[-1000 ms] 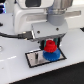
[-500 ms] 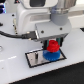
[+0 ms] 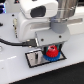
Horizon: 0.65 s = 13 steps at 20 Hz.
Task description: Insert the blue gear onto the right peg, followed by the red gear
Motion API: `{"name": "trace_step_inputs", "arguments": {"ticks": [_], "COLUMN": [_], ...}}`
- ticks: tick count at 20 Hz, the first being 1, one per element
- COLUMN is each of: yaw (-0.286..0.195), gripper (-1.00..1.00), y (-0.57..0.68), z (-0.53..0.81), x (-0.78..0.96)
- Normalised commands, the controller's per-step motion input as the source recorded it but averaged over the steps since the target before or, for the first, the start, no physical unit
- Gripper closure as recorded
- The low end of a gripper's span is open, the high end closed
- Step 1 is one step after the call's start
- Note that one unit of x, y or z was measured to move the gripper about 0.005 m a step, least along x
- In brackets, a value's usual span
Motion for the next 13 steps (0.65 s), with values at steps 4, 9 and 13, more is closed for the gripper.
{"name": "trace_step_inputs", "arguments": {"ticks": [4,9,13], "yaw": [0.000,0.000,0.000], "gripper": [-1.00,-1.00,-1.00], "y": [0.06,0.15,0.08], "z": [0.20,0.48,0.66], "x": [0.03,0.01,0.00]}}
